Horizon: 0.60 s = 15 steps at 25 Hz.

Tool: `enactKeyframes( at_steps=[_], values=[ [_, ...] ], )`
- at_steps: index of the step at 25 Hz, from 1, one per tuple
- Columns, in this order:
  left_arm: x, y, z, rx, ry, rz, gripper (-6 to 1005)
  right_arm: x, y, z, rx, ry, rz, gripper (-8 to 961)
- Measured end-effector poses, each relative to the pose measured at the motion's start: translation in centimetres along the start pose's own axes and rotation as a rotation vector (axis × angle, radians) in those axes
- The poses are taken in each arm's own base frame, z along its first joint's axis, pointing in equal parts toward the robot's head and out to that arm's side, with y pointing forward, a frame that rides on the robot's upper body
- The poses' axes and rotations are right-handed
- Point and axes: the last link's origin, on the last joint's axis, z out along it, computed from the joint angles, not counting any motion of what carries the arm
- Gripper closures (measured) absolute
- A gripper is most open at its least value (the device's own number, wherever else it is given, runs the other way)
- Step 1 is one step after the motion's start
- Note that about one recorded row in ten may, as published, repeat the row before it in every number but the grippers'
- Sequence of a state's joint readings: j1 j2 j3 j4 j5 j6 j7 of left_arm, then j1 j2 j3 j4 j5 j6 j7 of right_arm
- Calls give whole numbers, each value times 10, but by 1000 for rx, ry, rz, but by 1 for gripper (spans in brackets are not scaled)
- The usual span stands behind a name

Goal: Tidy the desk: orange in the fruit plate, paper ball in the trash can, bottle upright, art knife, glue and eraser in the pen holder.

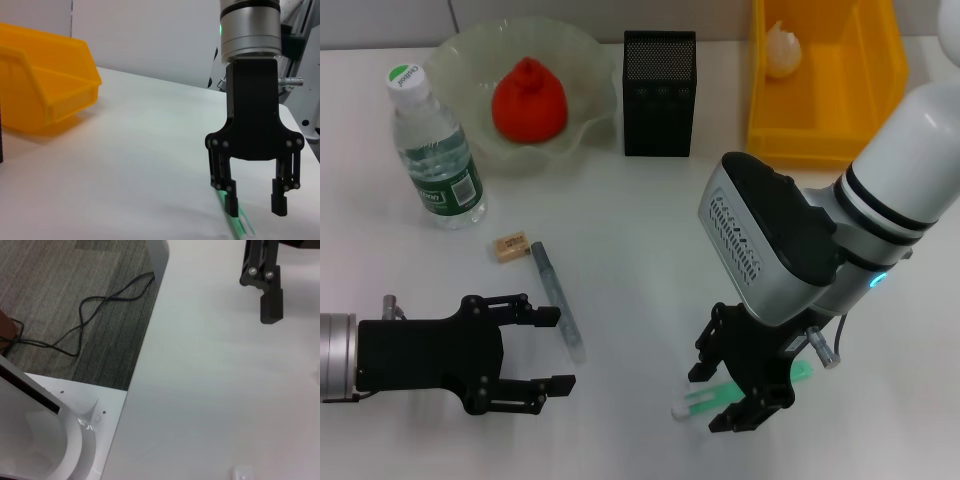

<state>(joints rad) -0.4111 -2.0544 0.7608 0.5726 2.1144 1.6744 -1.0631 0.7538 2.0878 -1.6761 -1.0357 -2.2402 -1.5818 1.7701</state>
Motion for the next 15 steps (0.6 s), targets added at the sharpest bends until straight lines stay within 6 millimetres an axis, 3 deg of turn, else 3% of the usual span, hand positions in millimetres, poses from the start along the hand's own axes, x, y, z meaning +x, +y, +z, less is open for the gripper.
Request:
enactKeyframes(
  at_steps=[9,15],
  values=[
    [0,-1,0,4,0,0,222,0,0,0,0,0,1,497],
    [0,-1,0,5,0,1,225,0,-1,1,6,5,-1,502]
  ],
)
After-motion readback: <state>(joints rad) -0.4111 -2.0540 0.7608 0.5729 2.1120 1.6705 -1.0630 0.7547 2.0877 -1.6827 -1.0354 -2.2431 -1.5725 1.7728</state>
